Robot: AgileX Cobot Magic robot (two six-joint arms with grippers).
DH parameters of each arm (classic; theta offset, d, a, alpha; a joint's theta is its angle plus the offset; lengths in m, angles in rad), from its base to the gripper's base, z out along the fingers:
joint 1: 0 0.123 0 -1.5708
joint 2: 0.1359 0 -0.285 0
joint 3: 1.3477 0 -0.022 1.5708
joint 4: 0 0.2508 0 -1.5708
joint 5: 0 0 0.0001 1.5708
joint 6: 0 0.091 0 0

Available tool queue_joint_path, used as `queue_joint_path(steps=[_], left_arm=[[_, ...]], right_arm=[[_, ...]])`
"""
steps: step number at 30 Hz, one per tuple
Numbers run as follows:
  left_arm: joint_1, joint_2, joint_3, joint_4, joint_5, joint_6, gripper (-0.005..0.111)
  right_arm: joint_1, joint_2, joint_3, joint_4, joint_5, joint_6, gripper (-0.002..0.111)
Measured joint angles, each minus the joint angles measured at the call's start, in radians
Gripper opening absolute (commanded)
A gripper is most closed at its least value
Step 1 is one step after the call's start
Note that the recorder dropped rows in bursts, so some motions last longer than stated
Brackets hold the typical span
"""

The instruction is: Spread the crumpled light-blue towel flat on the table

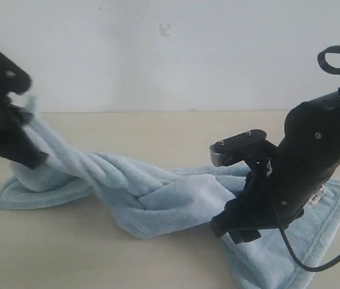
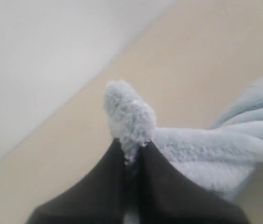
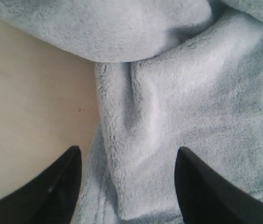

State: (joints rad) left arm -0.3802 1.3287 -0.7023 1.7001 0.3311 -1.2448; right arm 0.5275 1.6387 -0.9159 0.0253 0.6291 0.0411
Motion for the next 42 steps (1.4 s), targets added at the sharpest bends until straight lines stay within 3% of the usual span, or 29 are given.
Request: queue_joint_path(steps=[2, 4, 11, 17, 26, 28, 31, 36, 39, 42], left_arm=[[0.0, -0.06, 0.025, -0.063, 0.136, 0.034, 0.004], [0.002, -0.103, 0.05, -0.149, 0.186, 0.071, 0.004], [0.002, -0.149, 0.157, -0.38, 0.121, 0.23, 0.004], [0.002, -0.149, 0.186, -0.397, 0.084, 0.265, 0.004], [0.002, -0.149, 0.187, -0.321, -0.059, 0.27, 0.005], [0.002, -0.139, 0.187, -0.306, -0.042, 0.27, 0.012], [0.002, -0.101, 0.187, -0.304, 0.007, 0.27, 0.031], [0.002, -0.044, 0.187, -0.302, 0.047, 0.27, 0.063], [0.002, -0.038, 0.168, -0.298, 0.028, 0.27, 0.066], [0.002, -0.038, 0.143, -0.294, 0.0, 0.27, 0.065]], right_arm=[[0.0, 0.0, 0.0, -0.002, 0.0, 0.0, 0.057], [0.0, 0.0, 0.0, -0.002, -0.006, 0.0, 0.057], [0.0, 0.0, 0.0, -0.009, 0.078, -0.041, 0.057], [0.0, 0.0, 0.0, -0.01, 0.279, -0.108, 0.057], [0.0, 0.0, 0.0, -0.056, 0.215, -0.096, 0.057], [0.0, 0.004, 0.0, -0.122, 0.162, -0.041, 0.057], [-0.016, 0.02, 0.0, -0.247, 0.107, 0.097, 0.057], [-0.16, 0.038, 0.0, -0.278, 0.07, 0.187, 0.057], [-0.26, 0.038, 0.0, -0.176, 0.055, 0.14, 0.057], [-0.299, 0.038, 0.0, -0.012, 0.046, -0.01, 0.057]])
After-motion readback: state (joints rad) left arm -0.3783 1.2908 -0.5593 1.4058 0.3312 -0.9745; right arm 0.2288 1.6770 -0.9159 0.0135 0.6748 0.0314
